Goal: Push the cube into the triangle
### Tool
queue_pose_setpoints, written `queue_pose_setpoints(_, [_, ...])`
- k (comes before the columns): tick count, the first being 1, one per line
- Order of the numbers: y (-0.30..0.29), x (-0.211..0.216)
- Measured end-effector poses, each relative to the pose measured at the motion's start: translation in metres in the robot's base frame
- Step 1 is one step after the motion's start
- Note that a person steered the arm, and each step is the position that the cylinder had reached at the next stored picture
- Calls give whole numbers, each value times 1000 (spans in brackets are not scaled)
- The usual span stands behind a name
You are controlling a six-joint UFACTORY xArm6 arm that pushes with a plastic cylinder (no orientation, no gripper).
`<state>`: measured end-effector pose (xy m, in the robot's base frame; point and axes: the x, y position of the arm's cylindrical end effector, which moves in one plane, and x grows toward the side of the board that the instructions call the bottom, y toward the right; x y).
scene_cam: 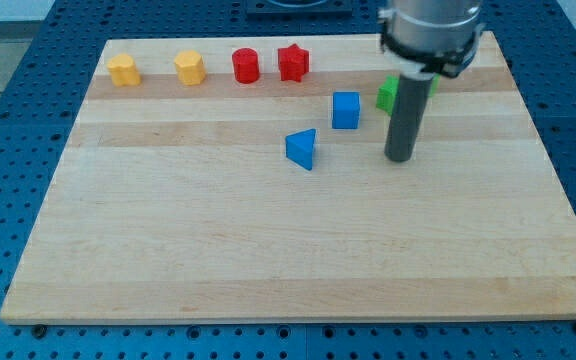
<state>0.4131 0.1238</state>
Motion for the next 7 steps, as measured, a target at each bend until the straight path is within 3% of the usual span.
queue_pose_setpoints(5, [-112,-132])
queue_pose_setpoints(7, [-133,-72])
